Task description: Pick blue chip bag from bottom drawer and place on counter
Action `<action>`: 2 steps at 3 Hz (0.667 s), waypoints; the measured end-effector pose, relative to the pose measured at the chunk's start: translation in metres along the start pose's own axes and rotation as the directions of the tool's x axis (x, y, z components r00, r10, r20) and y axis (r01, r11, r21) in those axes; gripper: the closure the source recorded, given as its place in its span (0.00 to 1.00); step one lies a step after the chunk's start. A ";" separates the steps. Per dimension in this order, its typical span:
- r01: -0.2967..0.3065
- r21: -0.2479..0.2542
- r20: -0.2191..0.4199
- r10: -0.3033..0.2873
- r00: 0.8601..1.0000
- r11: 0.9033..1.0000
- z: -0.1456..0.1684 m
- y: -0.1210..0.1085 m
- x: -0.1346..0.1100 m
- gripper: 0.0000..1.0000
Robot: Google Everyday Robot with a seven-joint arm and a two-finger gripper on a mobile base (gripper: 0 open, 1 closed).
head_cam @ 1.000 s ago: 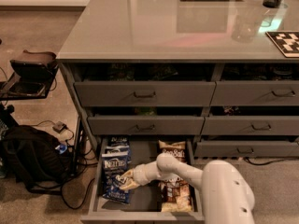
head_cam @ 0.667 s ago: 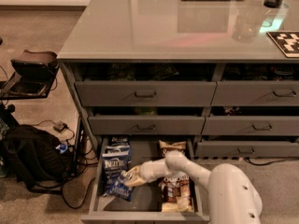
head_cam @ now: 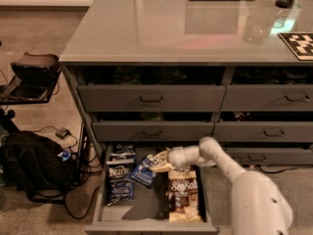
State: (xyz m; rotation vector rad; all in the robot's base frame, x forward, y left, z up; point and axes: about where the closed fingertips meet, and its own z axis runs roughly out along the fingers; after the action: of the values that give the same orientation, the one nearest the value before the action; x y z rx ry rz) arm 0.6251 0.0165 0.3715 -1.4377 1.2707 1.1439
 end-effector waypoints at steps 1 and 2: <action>0.150 -0.051 0.036 -0.149 0.988 0.987 -0.063 0.031 -0.089 1.00; 0.239 -0.024 -0.009 -0.239 0.971 0.971 -0.093 0.065 -0.127 1.00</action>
Offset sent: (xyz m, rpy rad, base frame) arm -0.1474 -0.0806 0.1716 -0.0301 -0.2898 0.1080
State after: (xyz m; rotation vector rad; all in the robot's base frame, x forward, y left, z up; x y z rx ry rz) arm 0.5614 -0.0568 0.5111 -1.5695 1.0615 0.9916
